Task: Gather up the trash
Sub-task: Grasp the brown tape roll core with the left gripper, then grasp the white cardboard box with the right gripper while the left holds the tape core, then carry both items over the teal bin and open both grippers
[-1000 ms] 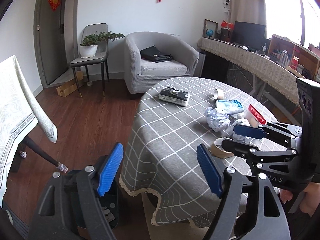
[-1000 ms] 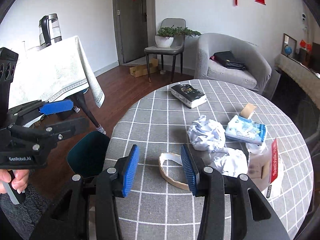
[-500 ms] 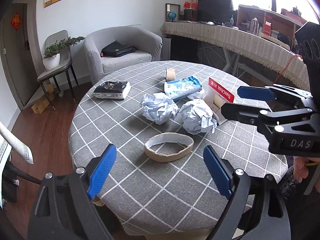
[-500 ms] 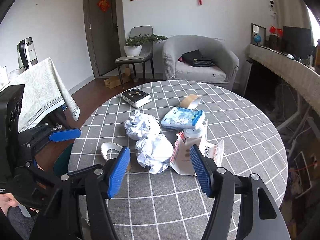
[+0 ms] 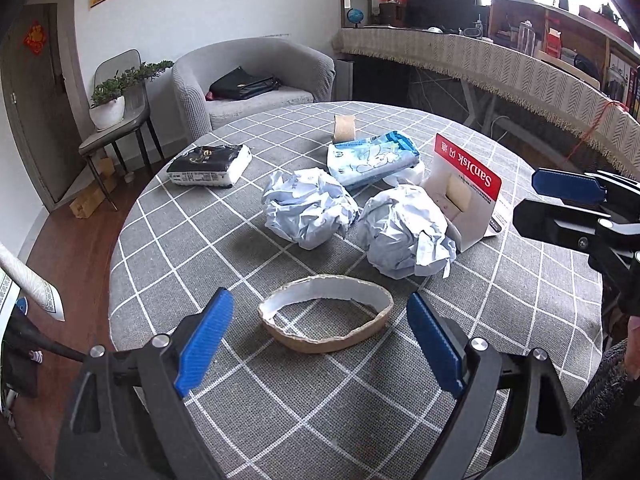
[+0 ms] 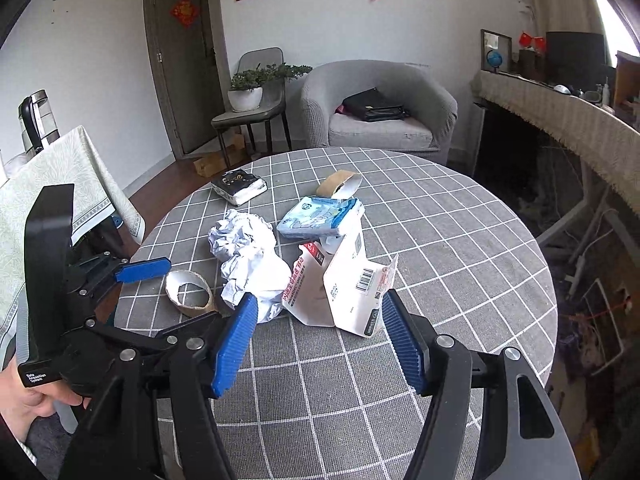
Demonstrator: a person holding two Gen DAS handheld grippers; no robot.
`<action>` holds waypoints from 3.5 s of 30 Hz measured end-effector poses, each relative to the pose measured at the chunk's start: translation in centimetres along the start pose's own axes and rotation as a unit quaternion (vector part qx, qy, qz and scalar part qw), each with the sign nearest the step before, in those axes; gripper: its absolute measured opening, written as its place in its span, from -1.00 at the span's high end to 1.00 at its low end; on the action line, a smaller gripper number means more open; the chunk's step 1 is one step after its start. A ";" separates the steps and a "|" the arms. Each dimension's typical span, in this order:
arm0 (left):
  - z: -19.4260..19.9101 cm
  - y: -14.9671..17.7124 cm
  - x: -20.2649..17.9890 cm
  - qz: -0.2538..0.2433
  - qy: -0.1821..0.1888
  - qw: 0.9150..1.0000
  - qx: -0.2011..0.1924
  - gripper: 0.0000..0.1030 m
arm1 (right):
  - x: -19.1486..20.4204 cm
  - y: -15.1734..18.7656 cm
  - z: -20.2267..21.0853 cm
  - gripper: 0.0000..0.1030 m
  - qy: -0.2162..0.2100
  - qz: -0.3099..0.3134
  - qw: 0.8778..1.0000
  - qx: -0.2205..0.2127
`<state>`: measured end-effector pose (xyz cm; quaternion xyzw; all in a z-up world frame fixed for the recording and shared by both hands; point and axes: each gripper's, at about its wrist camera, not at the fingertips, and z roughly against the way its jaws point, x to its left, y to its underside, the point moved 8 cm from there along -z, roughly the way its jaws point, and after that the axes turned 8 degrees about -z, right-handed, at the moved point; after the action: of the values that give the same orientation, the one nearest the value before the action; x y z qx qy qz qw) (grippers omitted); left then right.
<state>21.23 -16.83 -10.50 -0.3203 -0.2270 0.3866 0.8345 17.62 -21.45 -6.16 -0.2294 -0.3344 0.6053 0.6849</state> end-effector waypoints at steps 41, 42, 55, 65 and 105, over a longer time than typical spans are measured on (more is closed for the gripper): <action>4.4 1.6 5.5 0.067 -0.008 0.997 -0.023 -0.26 | -0.8 -0.4 -6.5 0.64 0.063 -0.018 0.997 0.048; 4.6 1.7 5.8 0.070 -0.010 0.997 -0.024 -0.26 | -0.8 -0.4 -6.6 0.79 0.064 -0.021 0.996 0.050; 7.1 4.3 11.1 0.109 -0.038 0.993 -0.025 -0.26 | -0.7 -1.9 -4.7 0.99 0.092 -0.060 0.994 0.010; 8.8 7.1 15.5 0.149 -0.065 0.986 -0.018 -0.26 | 3.1 -3.5 -3.6 0.99 0.081 -0.037 0.996 -0.025; 6.4 24.1 27.6 0.266 -0.133 0.946 0.130 -0.26 | 28.1 0.8 -9.9 0.99 -0.154 0.098 0.982 0.040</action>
<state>21.73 19.24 -19.59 -0.2031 -0.1907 0.6596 0.6981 25.58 7.18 -8.30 -0.1374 -0.3872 0.7106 0.5711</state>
